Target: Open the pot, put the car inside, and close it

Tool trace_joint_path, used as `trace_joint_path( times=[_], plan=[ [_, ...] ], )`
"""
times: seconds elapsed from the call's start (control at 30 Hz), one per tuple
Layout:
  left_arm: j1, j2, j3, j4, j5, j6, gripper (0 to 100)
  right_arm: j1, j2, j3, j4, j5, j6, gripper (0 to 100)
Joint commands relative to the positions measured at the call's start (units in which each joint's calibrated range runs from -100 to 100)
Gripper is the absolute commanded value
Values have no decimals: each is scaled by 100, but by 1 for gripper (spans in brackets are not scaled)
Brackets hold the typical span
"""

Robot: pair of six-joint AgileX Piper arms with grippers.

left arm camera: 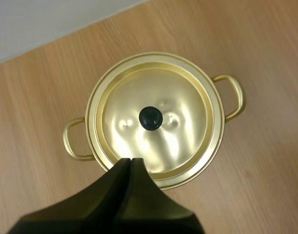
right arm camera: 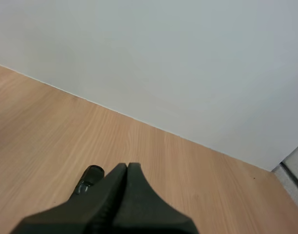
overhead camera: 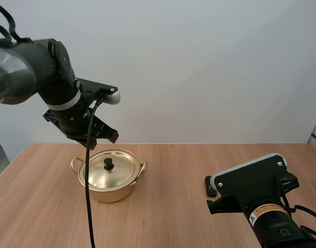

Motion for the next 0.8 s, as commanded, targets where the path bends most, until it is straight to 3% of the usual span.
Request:
trace_joint_path(
  times=[0.0,0.07,0.13,0.3,0.4,0.77],
  plan=[
    [1,570,2,-54,4,83,0,-3,-1,0,-57,27,4,0],
    [1,647,2,-122,4,138,1,-3,-1,0,-57,27,4,0],
    [1,689,2,-245,4,222,10,-3,-1,0,-57,27,4,0],
    [1,728,2,-578,-154,440,51,-3,-1,0,-57,27,4,0],
    [1,817,2,-603,-154,450,66,-3,-1,0,-57,27,4,0],
    [1,1198,16,-592,-754,450,71,-20,-1,0,-57,25,4,0]
  ],
)
